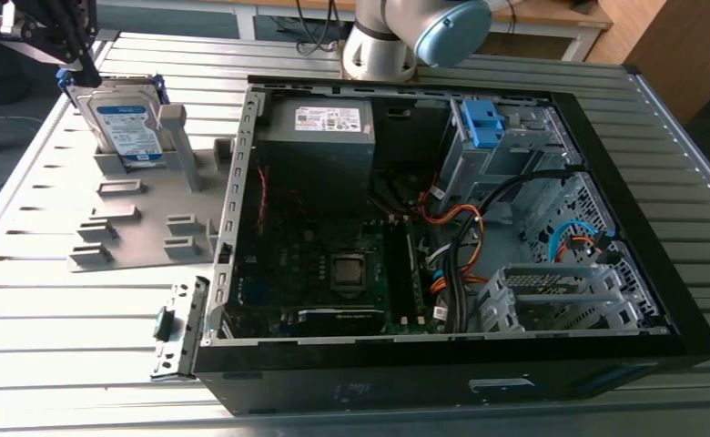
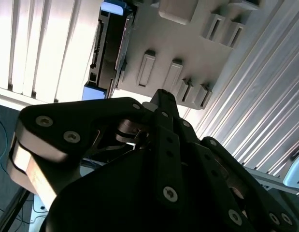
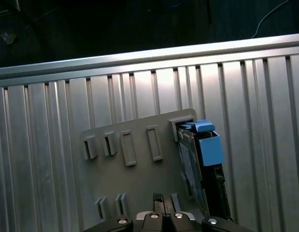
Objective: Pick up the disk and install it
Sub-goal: 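Pick up the disk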
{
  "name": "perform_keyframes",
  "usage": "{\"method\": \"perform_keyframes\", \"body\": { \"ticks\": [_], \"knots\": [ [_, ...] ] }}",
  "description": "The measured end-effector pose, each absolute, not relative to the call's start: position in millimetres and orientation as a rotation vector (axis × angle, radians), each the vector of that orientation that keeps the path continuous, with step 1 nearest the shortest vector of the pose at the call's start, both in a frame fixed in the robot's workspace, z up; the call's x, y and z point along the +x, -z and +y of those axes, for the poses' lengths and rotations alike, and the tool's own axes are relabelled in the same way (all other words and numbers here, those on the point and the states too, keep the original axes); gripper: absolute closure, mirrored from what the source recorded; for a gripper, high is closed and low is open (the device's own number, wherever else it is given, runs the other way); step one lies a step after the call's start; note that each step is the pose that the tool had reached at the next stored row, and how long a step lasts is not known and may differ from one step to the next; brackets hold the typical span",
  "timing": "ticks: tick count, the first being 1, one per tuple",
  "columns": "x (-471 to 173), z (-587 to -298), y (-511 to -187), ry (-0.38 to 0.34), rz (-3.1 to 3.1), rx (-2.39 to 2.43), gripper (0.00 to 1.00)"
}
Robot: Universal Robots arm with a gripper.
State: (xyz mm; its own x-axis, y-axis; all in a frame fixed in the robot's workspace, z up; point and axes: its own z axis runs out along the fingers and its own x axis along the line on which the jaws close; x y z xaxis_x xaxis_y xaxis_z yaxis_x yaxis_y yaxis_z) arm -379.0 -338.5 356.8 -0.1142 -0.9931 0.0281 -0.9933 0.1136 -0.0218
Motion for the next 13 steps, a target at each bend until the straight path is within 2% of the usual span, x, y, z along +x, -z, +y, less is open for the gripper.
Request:
{"method": "perform_keyframes", "body": {
  "ticks": [10,11,12,13],
  "knots": [
    [-379.0,-338.3,-356.8,-0.057,-2.333,2.091,0.89],
    [-379.0,-338.3,-356.8,-0.057,-2.333,2.091,0.89],
    [-379.0,-338.4,-356.8,-0.057,-2.333,2.092,0.83],
    [-379.0,-338.3,-356.8,-0.057,-2.333,2.092,0.83]
  ]
}}
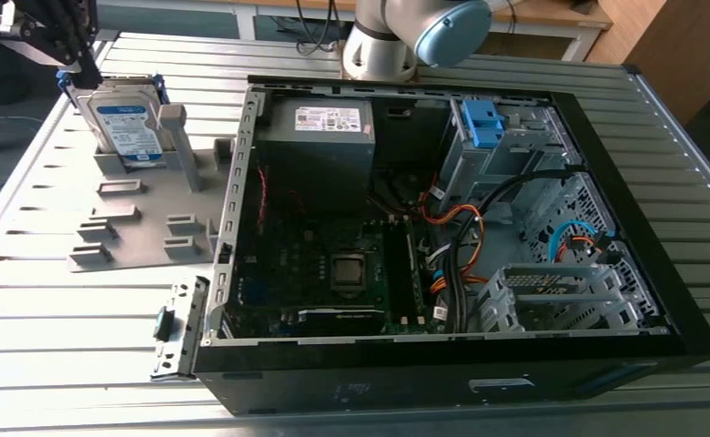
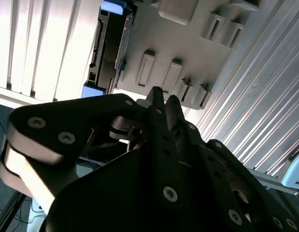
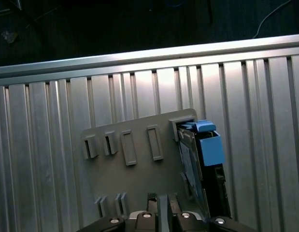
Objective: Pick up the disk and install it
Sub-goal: 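Pick up the disk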
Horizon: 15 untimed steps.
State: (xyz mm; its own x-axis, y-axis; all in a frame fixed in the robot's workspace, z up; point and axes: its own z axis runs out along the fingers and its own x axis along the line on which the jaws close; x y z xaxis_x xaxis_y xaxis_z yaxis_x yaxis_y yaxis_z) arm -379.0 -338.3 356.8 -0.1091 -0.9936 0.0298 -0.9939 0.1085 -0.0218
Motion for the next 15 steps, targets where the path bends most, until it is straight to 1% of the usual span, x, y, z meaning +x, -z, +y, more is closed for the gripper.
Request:
{"method": "perform_keyframes", "body": {
  "ticks": [2,3,4,5,7,8,9,10,11,15],
  "knots": [
    [-379.0,-338.3,-356.8,-0.057,-2.333,2.092,0.71],
    [-379.0,-338.3,-356.8,-0.057,-2.333,2.092,0.71],
    [-379.0,-338.3,-356.8,-0.057,-2.333,2.092,0.65],
    [-379.0,-338.4,-356.8,-0.057,-2.333,2.092,0.65],
    [-379.0,-338.3,-356.8,-0.057,-2.333,2.092,0.53],
    [-379.0,-338.3,-356.8,-0.057,-2.332,2.093,0.53],
    [-379.0,-338.3,-356.8,-0.057,-2.332,2.093,0.48],
    [-379.0,-338.3,-356.8,-0.057,-2.332,2.093,0.48],
    [-379.0,-338.3,-356.8,-0.057,-2.332,2.093,0.42],
    [-379.0,-338.3,-356.8,-0.057,-2.332,2.093,0.42]
  ]
}}
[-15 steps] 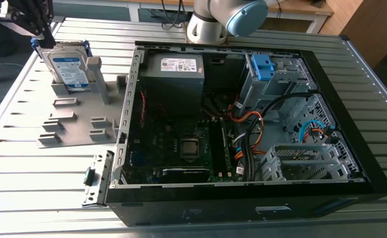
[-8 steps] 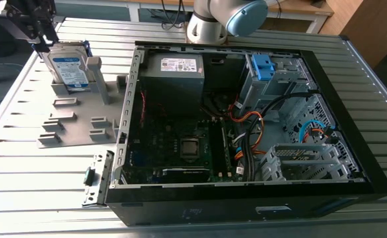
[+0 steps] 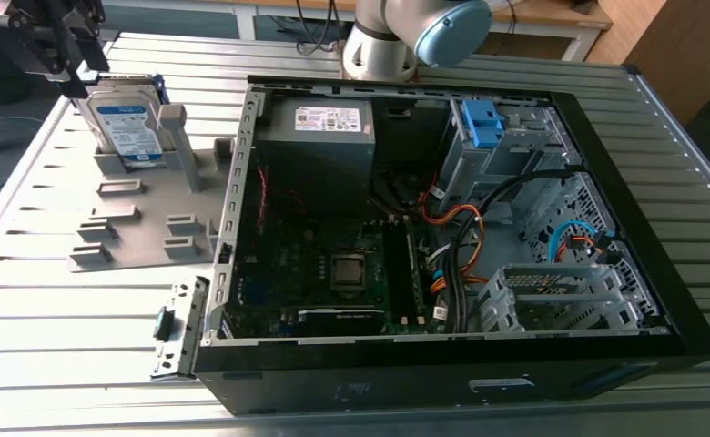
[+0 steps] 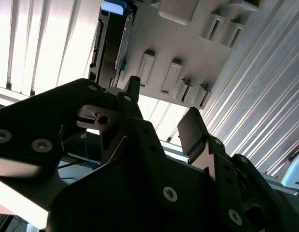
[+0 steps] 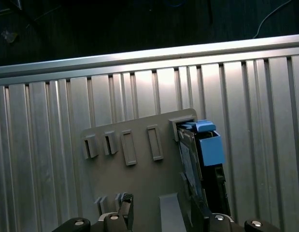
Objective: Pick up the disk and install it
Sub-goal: 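Pick up the disk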
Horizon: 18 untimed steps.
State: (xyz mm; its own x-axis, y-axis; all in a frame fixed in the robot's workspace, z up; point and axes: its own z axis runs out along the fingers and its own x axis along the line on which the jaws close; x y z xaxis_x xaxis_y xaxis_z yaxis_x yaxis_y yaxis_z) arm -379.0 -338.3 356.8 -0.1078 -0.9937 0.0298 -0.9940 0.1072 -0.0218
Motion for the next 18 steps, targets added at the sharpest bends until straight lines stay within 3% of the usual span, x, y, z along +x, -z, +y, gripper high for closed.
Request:
{"method": "perform_keyframes", "body": {
  "ticks": [18],
  "knots": [
    [-379.0,-328.4,-356.3,-0.057,-2.331,2.094,0.42]
  ]
}}
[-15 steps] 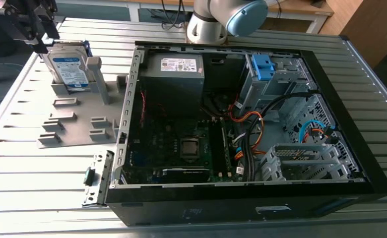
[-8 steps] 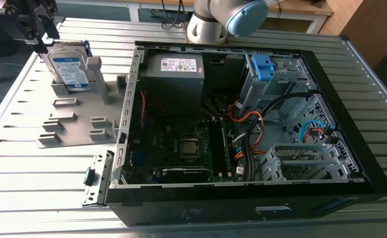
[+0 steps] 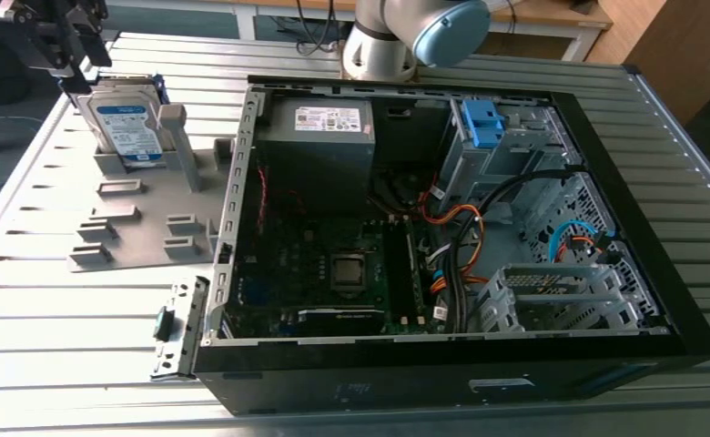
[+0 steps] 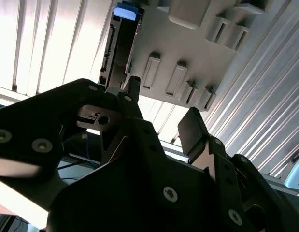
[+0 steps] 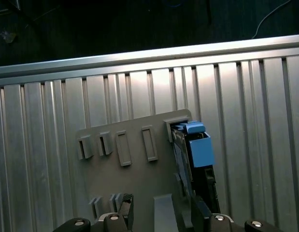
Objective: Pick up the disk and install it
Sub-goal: 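Pick up the disk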
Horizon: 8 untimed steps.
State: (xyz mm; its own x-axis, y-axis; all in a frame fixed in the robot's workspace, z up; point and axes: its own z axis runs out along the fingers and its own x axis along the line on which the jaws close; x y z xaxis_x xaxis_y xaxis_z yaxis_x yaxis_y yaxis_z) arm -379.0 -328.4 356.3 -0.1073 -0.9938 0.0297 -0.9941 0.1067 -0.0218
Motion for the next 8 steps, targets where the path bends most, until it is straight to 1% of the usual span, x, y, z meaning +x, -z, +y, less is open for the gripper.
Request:
{"method": "perform_keyframes", "body": {
  "ticks": [8],
  "knots": [
    [-379.1,-322.6,-356.0,-0.057,-2.331,2.094,0.42]
  ]
}}
